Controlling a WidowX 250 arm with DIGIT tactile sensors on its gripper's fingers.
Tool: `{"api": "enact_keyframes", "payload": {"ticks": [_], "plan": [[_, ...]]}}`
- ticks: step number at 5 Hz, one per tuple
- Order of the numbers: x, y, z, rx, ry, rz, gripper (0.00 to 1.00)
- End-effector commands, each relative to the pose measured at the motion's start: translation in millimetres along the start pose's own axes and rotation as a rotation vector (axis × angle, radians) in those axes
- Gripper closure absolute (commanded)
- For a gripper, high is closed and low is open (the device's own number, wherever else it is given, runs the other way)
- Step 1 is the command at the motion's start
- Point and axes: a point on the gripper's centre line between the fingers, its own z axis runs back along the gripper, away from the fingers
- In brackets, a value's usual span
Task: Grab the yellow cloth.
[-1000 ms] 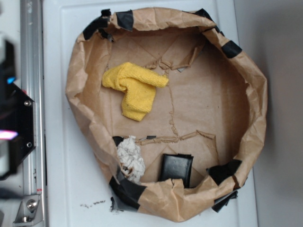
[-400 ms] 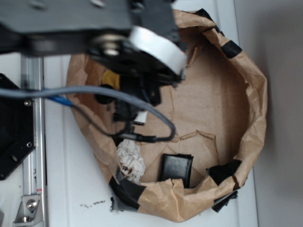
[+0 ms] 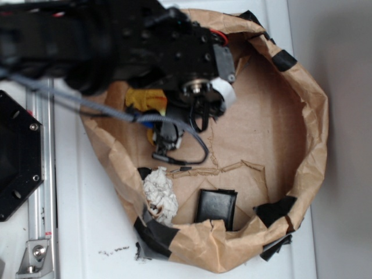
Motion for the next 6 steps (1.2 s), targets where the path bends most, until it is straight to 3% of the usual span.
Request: {"api": "enact_keyframes", "payload": {"ticks": [1,2,3,4,5,6], "plan": [[-13,9,3,-0.051,-0.031,-0.007,1.0],[-14,9,14,-0.029,-0.044,-0.006,1.0],[-9,0,64,0.031,-0.175,0.16,1.0],[12,-20,115,-0.007,-0.322,0.237,1.0],[32,-40,164,0.092,-0.343,0.331,1.0],[31,-43,177,-0.016,-0.405,0.578,1.0]]}}
